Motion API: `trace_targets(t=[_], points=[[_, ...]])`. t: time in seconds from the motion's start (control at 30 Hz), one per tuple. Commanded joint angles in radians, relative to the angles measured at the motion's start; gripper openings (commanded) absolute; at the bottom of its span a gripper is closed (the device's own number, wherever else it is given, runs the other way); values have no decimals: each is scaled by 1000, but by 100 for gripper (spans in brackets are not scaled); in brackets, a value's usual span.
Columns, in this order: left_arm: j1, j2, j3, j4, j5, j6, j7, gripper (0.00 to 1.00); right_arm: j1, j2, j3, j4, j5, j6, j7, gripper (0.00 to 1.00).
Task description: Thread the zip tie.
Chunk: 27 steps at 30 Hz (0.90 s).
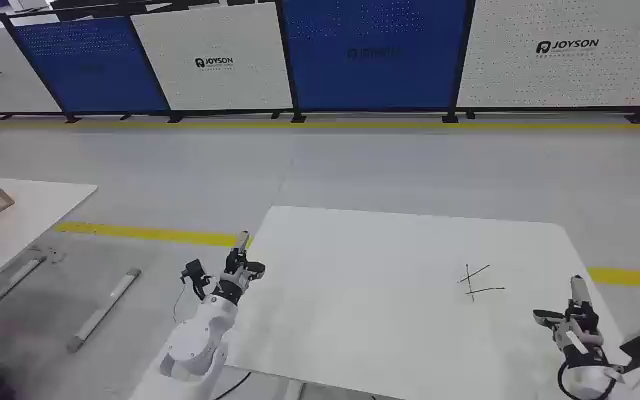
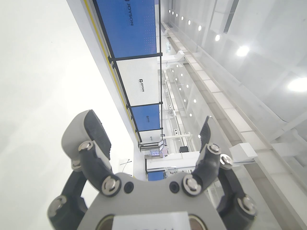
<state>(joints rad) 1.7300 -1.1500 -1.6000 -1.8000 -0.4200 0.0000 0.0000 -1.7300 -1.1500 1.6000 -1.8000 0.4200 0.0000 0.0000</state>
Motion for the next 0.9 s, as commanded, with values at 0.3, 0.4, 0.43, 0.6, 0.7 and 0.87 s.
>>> trace_targets(t=[0.3, 0.4, 0.43, 0.6, 0.7, 0.87], points=[[0, 0, 0, 0, 0, 0, 0, 78, 0, 0, 0, 0, 0, 0, 0, 100], [0, 0, 0, 0, 0, 0, 0, 78, 0, 0, 0, 0, 0, 0, 0, 78], [0, 0, 0, 0, 0, 0, 0, 78, 0, 0, 0, 0, 0, 0, 0, 100], [0, 0, 0, 0, 0, 0, 0, 78, 0, 0, 0, 0, 0, 0, 0, 100], [0, 0, 0, 0, 0, 0, 0, 100, 0, 0, 0, 0, 0, 0, 0, 100], [0, 0, 0, 0, 0, 0, 0, 100, 36, 7, 22, 19, -72, -32, 88, 100]])
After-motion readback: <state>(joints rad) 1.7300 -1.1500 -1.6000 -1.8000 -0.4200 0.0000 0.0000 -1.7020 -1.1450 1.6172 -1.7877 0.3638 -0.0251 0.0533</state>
